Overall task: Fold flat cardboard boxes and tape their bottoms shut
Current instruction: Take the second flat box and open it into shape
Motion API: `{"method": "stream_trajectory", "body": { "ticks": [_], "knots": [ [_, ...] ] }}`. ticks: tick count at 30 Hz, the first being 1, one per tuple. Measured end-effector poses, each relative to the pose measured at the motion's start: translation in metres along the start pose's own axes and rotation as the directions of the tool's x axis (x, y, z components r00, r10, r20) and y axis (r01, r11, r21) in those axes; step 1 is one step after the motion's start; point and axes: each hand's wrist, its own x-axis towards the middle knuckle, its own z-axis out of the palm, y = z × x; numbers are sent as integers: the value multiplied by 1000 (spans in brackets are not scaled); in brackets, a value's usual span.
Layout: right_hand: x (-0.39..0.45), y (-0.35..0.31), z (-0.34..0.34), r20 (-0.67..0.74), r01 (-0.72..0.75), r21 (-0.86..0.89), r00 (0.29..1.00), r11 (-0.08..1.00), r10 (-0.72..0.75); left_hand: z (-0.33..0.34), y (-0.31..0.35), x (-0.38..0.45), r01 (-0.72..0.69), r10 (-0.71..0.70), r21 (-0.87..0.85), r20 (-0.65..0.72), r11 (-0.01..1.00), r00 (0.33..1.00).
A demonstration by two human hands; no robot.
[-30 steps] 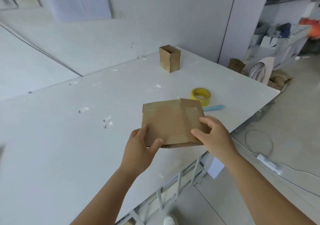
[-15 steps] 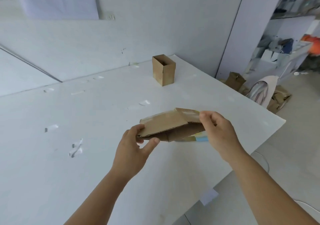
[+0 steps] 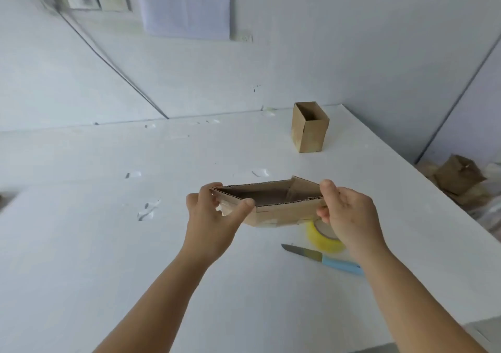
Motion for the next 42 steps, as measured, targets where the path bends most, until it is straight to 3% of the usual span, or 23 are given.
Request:
{"method": "stream_trajectory", "body": {
  "ticks": [4,10,13,17,20,24,35,42],
  "knots": [
    [14,7,-12,127,22,-33,992,999,-17,11,8,-18,89,-89,19,-18,996,996],
    [14,17,-13,323,13,4,946,1000,-13,15,11,-41,96,-99,-32,-89,995,991],
    [9,21,-9,364,53,-40,931,998,-35,12,11,-47,79,-79,-19,-23,997,997],
    [-3,25,-3,373,167,-85,919,982,-124,8,9,-52,20,-21,10,86,1000,996],
    [-11,28,2,422,138,-13,899,990,-120,5,3,-53,62,-64,20,91,998,994],
    [-22,32,4,398,164,-6,905,986,-148,5,-3,-59,6,-7,14,134,1000,991],
    [-40,32,14,299,336,-60,904,940,-304,4,-16,-57,-79,73,116,63,990,995],
    [-35,35,10,388,393,-107,862,913,-325,-3,-28,-61,-199,161,249,167,948,973]
  ]
}}
